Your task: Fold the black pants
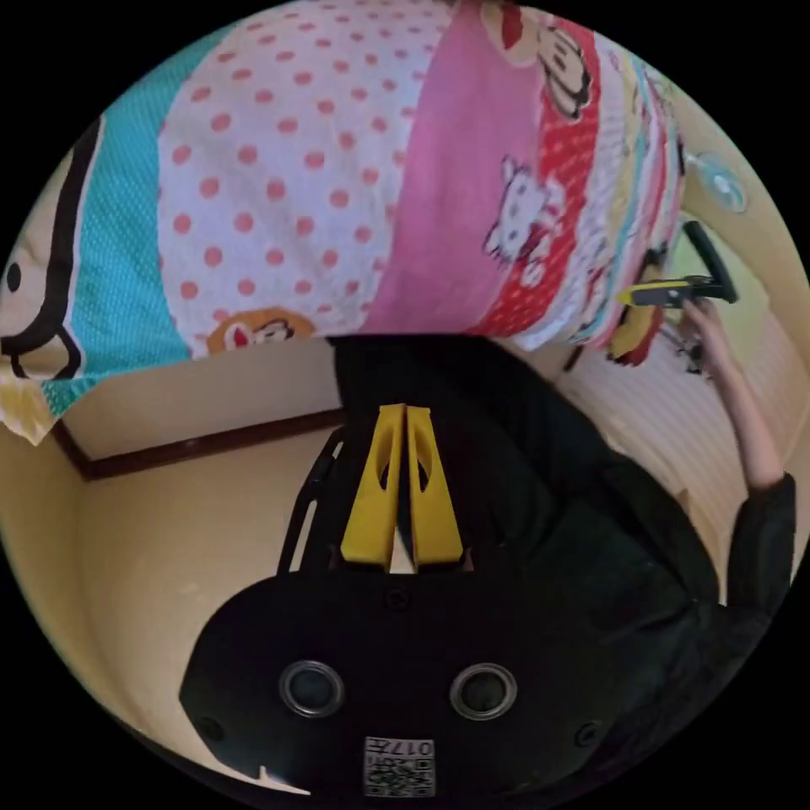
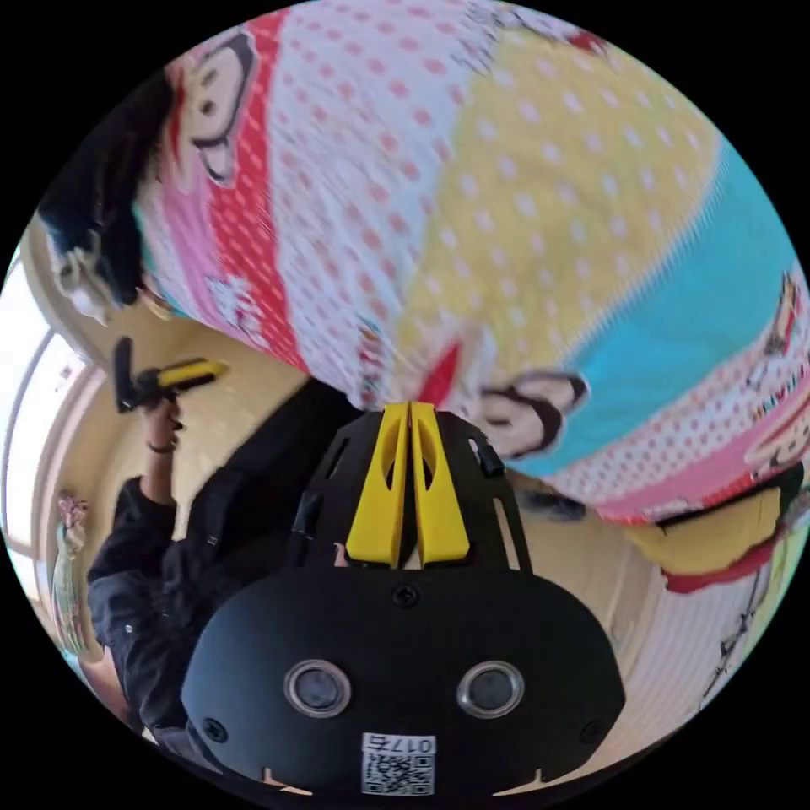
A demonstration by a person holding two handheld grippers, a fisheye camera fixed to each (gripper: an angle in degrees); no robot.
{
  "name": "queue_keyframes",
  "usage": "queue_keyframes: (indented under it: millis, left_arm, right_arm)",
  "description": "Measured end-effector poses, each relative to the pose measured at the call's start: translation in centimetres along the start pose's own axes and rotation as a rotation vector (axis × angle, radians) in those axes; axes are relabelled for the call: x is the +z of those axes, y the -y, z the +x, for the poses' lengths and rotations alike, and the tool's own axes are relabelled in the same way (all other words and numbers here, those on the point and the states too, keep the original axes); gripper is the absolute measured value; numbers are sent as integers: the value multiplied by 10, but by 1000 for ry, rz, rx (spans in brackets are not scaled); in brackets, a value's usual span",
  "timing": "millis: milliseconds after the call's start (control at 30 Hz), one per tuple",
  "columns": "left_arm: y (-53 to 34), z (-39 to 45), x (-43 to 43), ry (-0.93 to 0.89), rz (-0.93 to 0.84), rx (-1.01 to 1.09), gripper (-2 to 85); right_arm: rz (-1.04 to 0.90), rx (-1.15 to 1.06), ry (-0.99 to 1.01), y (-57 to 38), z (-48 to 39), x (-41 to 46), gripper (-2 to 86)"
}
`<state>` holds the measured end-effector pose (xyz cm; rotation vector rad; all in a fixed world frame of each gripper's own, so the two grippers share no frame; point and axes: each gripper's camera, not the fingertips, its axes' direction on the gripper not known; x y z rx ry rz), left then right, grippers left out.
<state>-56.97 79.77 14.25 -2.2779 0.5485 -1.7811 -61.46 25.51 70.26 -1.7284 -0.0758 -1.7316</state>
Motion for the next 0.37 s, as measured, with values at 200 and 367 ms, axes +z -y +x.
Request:
queue_keyframes:
  millis: [200, 367]
  left_arm:
    - [-48, -111, 149, 240, -619, -199, -10]
    - [-92, -178, 162, 35, -643, -413, -10]
  right_arm:
    - [-288, 204, -38, -136, 47, 100, 7]
    - [-88, 406, 144, -213, 47, 153, 5]
